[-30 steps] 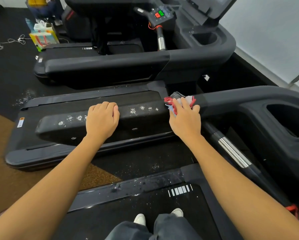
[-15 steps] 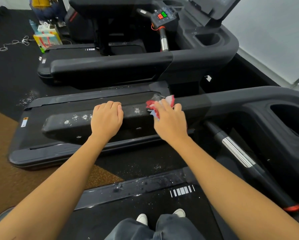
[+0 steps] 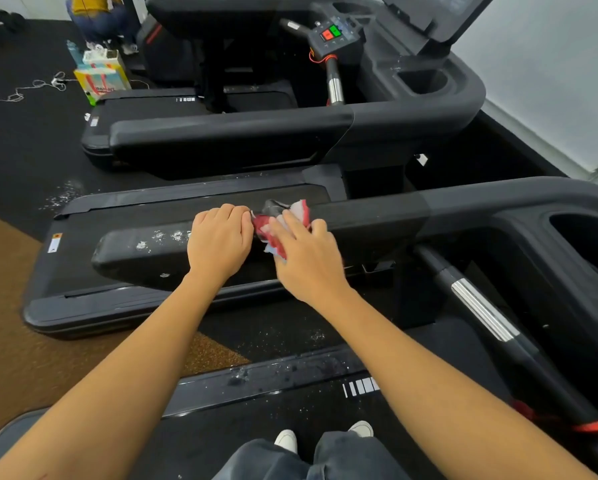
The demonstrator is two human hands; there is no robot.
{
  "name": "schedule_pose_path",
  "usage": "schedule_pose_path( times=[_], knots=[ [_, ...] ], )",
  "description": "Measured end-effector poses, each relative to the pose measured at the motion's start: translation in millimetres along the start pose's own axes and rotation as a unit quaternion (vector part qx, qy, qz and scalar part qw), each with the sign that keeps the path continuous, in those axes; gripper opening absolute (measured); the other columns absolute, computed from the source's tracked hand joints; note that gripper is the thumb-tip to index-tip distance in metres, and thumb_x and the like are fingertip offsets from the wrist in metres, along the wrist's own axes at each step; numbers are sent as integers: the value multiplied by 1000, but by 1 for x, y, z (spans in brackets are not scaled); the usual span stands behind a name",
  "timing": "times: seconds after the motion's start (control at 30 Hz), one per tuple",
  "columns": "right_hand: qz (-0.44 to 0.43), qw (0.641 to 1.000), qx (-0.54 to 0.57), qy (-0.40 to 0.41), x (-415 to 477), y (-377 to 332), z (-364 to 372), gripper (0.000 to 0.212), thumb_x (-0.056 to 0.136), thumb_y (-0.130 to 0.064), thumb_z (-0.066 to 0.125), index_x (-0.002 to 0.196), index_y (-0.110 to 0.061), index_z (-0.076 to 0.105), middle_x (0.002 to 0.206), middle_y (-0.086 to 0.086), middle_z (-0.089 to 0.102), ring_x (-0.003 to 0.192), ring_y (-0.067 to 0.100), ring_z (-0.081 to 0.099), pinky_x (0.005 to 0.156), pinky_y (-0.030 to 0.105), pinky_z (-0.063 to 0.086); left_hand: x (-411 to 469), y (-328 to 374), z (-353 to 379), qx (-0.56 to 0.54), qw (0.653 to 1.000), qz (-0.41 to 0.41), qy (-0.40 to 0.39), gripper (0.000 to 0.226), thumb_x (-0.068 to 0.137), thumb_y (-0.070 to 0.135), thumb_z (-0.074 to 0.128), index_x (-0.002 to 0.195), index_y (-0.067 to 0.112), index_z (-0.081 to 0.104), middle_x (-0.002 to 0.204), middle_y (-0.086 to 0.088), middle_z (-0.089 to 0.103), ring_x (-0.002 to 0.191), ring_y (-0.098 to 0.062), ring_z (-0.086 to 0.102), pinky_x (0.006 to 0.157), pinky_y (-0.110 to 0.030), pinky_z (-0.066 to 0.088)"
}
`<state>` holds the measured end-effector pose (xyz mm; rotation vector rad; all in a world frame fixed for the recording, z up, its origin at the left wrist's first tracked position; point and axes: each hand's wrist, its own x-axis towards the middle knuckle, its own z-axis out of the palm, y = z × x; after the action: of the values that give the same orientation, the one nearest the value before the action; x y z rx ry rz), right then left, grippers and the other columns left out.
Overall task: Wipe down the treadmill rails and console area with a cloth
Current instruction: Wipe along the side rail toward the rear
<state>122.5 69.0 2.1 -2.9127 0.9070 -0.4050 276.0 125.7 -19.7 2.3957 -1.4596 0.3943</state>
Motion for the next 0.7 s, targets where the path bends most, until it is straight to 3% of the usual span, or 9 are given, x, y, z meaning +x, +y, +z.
schedule_pose_path(
  times=[0.13,0.27,0.4,0.57,0.63,0.7],
  knots=[
    [106,994,-21,32,3,37,-13,41,91,-31,48,129,-16,44,133,3,47,86,20,33,69,28,29,-1,2,1,-26,1000,-7,11,46,94,26,24,98,10,66,91,-7,69,80,-25,63,79,-37,43],
    [167,986,-16,10,24,26,-10,42,92,-33,47,130,-16,44,135,5,44,115,29,39,91,36,33,0,3,0,-28,1000,-8,7,46,93,27,24,98,9,66,92,-8,69,81,-26,63,80,-37,44],
    [102,995,-18,-4,32,3,3,51,90,-34,51,136,-16,40,144,7,37,138,35,20,107,47,22,1,2,3,-20,1000,-7,5,45,94,27,24,98,9,65,91,-8,68,80,-26,62,78,-37,43],
    [-29,998,20,44,15,8,10,51,87,-30,54,135,-17,45,143,6,42,128,31,37,102,45,30,0,-1,3,5,1000,2,-5,41,94,26,26,97,10,63,90,-8,66,78,-27,60,75,-38,42],
    [10,997,25,79,2,27,17,54,85,-27,57,137,-18,43,145,9,40,130,31,35,106,47,30,0,0,1,-11,1000,-3,-1,43,94,26,25,100,9,64,92,-9,67,81,-28,61,78,-39,43],
    [109,987,50,104,-12,42,25,59,87,-24,56,142,-16,36,150,13,31,138,37,24,112,53,25,0,2,1,-20,1000,-10,2,45,94,27,24,101,8,64,94,-9,67,83,-28,62,81,-39,44]
  ],
)
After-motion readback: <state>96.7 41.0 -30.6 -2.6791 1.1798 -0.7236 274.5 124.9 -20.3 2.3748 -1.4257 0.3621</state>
